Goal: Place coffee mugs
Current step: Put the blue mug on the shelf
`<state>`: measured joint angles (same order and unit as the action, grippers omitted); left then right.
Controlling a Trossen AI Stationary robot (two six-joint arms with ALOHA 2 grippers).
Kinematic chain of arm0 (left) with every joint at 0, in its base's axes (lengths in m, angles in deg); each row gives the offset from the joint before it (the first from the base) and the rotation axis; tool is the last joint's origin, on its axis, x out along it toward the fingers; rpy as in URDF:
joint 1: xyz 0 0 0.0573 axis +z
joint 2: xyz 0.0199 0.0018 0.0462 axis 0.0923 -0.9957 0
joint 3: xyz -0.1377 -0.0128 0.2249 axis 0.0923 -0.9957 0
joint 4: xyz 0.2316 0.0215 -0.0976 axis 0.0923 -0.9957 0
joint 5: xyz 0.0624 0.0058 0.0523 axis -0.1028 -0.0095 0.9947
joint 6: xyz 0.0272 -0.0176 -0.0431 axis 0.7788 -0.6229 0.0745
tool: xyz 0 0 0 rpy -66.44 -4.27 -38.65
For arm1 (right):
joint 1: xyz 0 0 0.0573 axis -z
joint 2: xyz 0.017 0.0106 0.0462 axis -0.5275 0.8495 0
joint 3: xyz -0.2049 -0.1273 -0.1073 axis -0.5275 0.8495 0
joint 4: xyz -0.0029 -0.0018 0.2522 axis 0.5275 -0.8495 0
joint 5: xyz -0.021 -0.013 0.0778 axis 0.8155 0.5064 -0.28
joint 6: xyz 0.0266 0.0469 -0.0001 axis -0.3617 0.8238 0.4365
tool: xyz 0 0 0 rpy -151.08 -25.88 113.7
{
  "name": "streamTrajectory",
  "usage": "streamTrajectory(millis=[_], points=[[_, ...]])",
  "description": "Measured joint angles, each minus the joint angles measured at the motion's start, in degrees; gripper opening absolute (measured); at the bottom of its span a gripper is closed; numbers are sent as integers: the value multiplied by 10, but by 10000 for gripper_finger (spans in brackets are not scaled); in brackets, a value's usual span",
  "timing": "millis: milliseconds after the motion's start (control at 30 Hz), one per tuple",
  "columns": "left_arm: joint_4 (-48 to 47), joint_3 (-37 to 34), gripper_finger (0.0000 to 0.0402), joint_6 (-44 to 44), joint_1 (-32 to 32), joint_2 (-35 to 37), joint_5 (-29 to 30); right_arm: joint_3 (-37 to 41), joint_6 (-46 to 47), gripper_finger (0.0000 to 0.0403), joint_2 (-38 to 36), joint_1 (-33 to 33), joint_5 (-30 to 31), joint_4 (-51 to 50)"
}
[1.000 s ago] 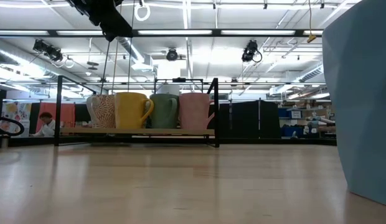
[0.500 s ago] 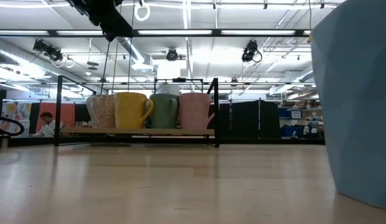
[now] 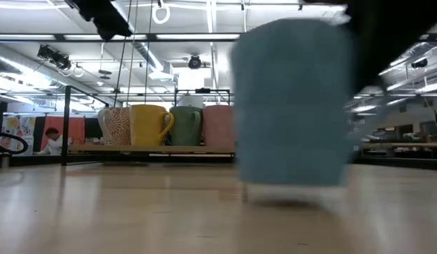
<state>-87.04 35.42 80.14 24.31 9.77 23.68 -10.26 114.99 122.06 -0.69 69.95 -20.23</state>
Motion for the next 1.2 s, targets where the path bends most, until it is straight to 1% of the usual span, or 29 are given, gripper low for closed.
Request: streamTrajectory(millis=[233,333,500,633,767,867,1033,1200], points=[[-60,0,123,-4,0,61,28,0,-3,68,0,106,1,93],[-67,0,123,-5,0,79,38,0,-26,67,0,154,0,141],[-68,0,123,-19,0,94,38,0,-74,67,0,226,-13,204],[-68,0,123,-19,0,94,40,-10,-85,67,1,271,-27,217],[-68,0,123,-19,0,93,40,-63,-97,67,20,297,-40,211],[-67,0,123,-19,0,93,40,-122,-131,67,52,306,-58,186],[-67,0,123,-20,0,93,40,-231,-154,67,128,312,-88,133],[-67,0,123,-20,0,93,40,-312,-165,67,206,317,-102,80]])
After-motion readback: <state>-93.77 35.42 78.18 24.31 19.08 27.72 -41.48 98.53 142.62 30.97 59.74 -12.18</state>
